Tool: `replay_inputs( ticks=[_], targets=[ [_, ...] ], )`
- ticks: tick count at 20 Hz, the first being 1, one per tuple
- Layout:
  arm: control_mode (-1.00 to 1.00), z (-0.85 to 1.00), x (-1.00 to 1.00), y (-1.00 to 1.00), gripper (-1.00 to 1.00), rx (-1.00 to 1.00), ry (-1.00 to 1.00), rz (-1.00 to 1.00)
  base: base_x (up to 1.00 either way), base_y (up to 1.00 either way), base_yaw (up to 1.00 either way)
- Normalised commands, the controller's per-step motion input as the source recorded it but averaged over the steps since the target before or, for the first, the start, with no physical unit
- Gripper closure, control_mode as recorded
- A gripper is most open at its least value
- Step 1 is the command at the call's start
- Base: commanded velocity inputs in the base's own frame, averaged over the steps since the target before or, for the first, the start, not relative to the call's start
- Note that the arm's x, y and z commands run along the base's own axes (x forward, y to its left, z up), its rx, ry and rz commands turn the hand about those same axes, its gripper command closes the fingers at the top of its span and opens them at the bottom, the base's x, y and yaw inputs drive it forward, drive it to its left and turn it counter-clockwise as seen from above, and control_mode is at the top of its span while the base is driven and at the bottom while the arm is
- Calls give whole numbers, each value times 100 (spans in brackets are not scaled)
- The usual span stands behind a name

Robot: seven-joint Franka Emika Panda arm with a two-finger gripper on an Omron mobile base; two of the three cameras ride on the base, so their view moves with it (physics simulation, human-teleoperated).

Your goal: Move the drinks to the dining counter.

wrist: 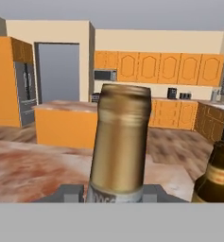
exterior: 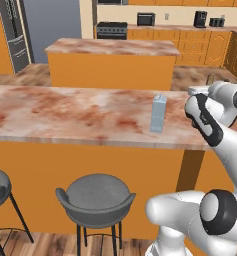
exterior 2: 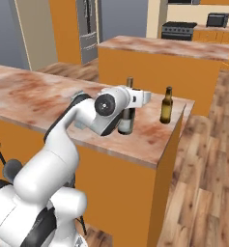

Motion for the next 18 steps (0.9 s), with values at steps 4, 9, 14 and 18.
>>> replay_inputs(
  ticks=[4, 9, 14, 18],
  targets=[
    [-100, -29, -19, 0, -100, 4, 0, -4, 0, 0, 0],
    [-100, -18, -10, 0, -100, 2, -2, -4, 0, 0, 0],
    [-100, -2, 0, 0, -100, 0, -4, -4, 0, 0, 0],
    [-100, 0, 0, 0, -100, 0, -4, -3, 0, 0, 0]
  ],
)
